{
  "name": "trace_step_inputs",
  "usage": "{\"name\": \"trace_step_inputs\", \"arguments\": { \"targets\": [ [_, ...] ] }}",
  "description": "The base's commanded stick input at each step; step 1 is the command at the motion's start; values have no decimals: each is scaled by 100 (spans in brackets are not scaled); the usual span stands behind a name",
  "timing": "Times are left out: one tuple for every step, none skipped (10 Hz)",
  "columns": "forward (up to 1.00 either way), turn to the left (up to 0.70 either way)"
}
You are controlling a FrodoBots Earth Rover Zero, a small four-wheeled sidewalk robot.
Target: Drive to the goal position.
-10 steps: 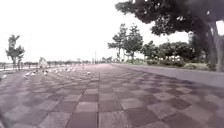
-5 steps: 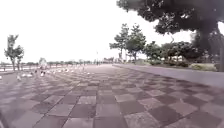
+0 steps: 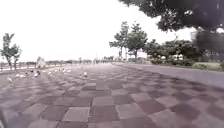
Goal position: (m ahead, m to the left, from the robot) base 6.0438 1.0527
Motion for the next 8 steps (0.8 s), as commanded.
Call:
{"name": "trace_step_inputs", "arguments": {
  "targets": [
    [100,0],
    [100,0],
    [100,0],
    [100,0],
    [100,0],
    [100,0],
    [100,0],
    [100,0]
  ]
}}
